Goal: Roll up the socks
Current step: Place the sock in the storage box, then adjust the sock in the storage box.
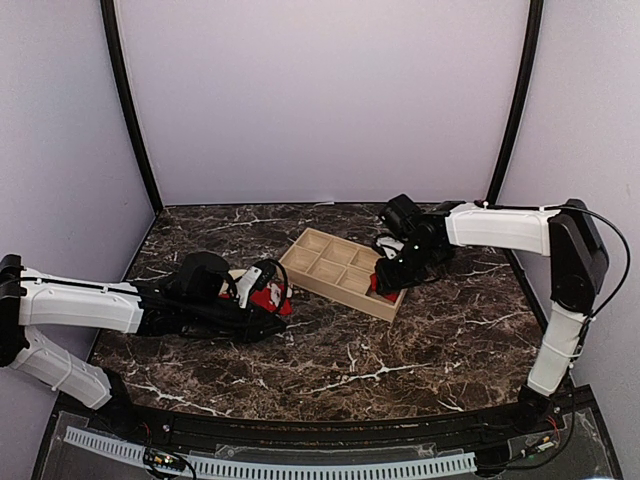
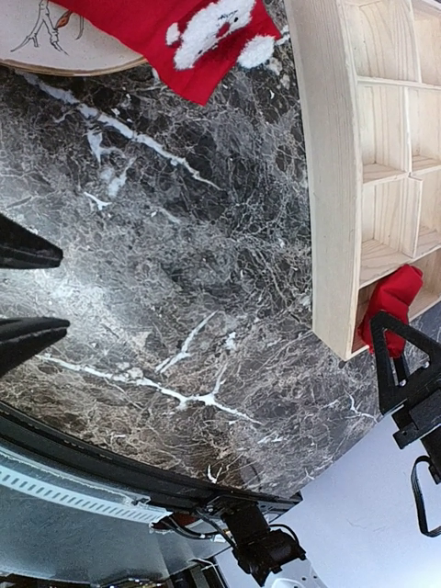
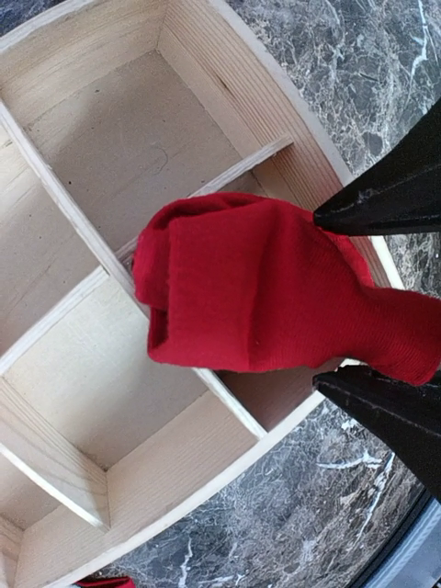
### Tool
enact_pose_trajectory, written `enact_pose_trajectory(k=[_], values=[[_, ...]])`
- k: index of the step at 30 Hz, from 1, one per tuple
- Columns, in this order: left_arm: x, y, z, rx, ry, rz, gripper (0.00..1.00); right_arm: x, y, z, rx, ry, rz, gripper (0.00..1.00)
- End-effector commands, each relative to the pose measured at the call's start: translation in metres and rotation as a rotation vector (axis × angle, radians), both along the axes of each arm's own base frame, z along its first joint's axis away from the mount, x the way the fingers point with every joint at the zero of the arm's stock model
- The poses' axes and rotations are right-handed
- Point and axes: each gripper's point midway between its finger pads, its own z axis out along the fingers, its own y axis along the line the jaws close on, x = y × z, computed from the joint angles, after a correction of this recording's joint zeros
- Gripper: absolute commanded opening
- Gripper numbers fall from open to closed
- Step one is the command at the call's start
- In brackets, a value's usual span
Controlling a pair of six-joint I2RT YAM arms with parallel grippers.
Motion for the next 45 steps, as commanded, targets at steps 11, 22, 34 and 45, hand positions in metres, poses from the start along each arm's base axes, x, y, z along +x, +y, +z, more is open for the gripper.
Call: enact_pose_trajectory(k=[11,22,34,45], values=[[-0.001,0.0,0.006,-0.013,-0.008,-0.015,0.18,-0.005,-0.001,0.008,-0.001,-0.02,0.007,0.46],[-0.002,-0.001,0.005,-0.019,-0.003,-0.021,0.17,-0.009,0.01,0.02,0.035,-0.042,0.012,0.47],[-0.002,-0.001,0.004,-0.02,-0.003,-0.017,0.17,-0.004,0.009,0.025,0.027,-0.084,0.001,0.33],[-0.002,0.0,0.002,-0.016,0.0,-0.017,0.16,0.001,0.008,-0.003,-0.034,-0.043,0.007,0.12]])
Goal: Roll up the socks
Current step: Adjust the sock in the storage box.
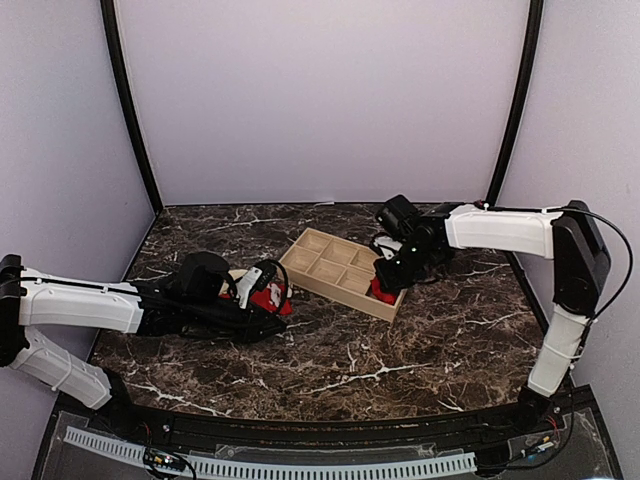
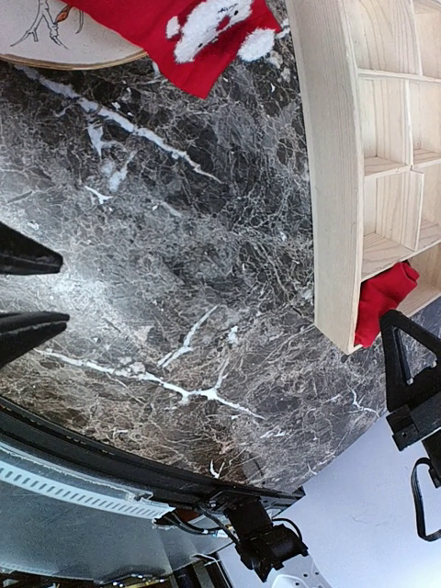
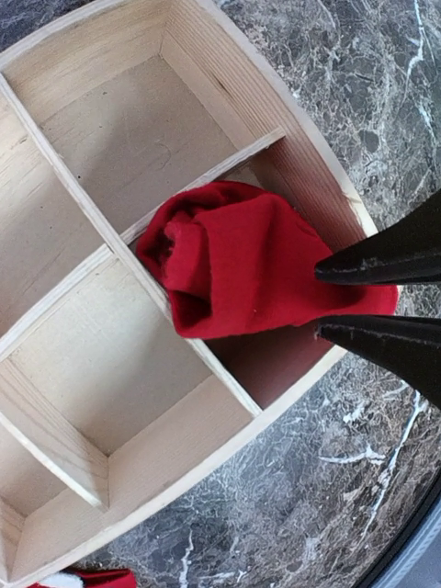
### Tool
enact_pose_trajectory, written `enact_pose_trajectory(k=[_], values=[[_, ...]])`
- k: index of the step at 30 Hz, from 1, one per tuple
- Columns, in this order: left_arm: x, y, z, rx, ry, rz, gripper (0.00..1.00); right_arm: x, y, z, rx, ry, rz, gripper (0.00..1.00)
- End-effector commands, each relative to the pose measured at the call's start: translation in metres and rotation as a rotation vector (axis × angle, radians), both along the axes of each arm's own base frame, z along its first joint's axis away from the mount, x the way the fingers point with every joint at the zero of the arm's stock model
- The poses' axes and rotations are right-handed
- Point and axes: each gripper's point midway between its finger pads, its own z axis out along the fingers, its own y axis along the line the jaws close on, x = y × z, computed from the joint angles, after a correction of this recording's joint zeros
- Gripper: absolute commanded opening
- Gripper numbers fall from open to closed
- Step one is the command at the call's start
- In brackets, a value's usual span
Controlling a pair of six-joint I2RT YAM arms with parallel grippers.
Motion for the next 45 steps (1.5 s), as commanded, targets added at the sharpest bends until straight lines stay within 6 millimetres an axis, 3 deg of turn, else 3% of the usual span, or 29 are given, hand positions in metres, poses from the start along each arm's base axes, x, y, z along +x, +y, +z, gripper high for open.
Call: enact_pose_trajectory(k=[1,17,23,30,38,42,45], values=[[0.0,0.001,0.002,-0.009,-0.007,-0.004,0.16,0.002,0.0,-0.015,-0.034,0.011,-0.002,0.12],[0.002,0.003,0.003,-0.011,-0.019,0.01,0.16,-0.002,-0.012,-0.057,-0.069,0.102,-0.016,0.12],[0.008,0.009,0.005,0.0,-0.039,0.058,0.19,0.004,-0.011,-0.053,-0.06,0.075,-0.016,0.13],[0.024,0.019,0.018,0.014,-0.068,0.17,0.27,0.019,-0.012,0.002,-0.042,-0.086,-0.022,0.17],[0.042,0.034,0.06,-0.058,-0.105,0.338,0.3,0.016,-0.009,0.059,0.05,-0.288,-0.043,0.2],[0.051,0.055,0.075,-0.098,-0.102,0.494,0.38,0.008,0.002,0.122,0.239,-0.468,-0.093,0.24],[0.059,0.074,0.079,-0.112,-0.124,0.608,0.42,0.004,0.001,0.152,0.367,-0.549,-0.161,0.25]])
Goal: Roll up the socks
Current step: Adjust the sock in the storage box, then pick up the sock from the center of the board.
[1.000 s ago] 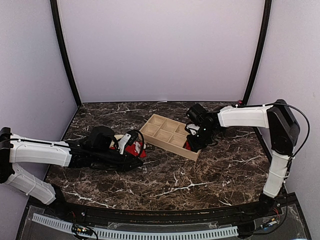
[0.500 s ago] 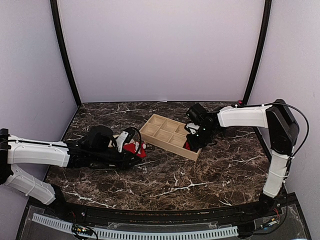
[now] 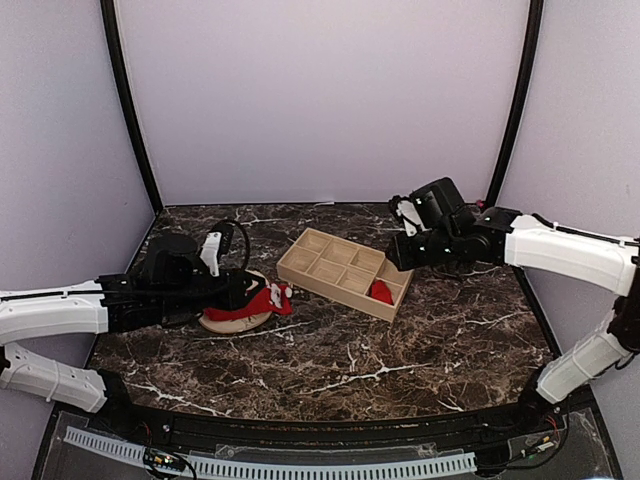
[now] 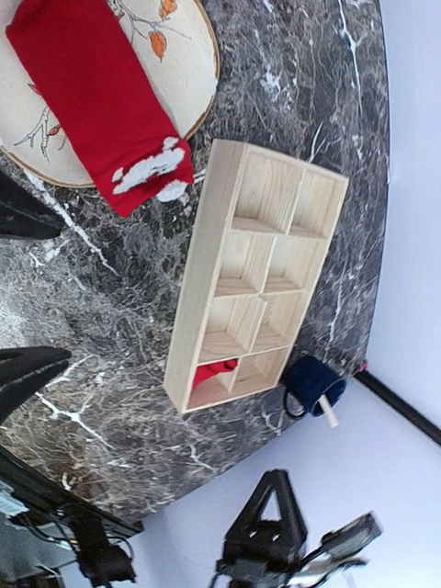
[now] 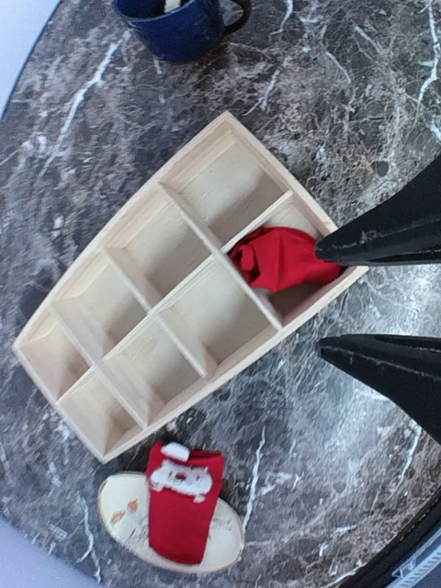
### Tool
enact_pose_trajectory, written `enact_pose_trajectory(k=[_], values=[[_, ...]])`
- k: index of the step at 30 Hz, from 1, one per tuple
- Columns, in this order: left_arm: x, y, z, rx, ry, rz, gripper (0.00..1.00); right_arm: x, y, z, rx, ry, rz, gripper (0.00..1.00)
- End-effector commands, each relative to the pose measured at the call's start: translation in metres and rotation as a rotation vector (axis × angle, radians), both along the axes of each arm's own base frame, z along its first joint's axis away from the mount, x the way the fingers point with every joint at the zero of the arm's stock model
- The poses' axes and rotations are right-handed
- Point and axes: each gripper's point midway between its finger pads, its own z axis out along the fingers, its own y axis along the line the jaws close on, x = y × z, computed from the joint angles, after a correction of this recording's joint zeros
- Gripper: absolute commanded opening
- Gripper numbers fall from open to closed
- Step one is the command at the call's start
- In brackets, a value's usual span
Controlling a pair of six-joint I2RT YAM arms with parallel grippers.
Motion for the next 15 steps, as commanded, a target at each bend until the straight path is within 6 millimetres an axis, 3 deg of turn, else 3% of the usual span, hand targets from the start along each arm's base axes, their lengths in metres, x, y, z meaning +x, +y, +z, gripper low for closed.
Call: enact_pose_trajectory(k=[1,5,9,15], values=[[0.018,0.038,0.009,-0.025,-0.009,0.249,0.45,0.006,0.008,0.057,0.238,-0.166,-0.094,0.25],[0.031,0.059,-0.008,0.041,0.0,0.368,0.48,0.009,0.015,0.077,0.331,-0.185,-0.136,0.26],[0.044,0.078,-0.045,0.132,0.097,0.482,0.46,0.019,0.024,0.094,0.399,-0.213,-0.178,0.27],[0.061,0.097,-0.08,0.173,0.182,0.577,0.41,0.039,0.039,0.14,0.518,-0.227,-0.265,0.29]])
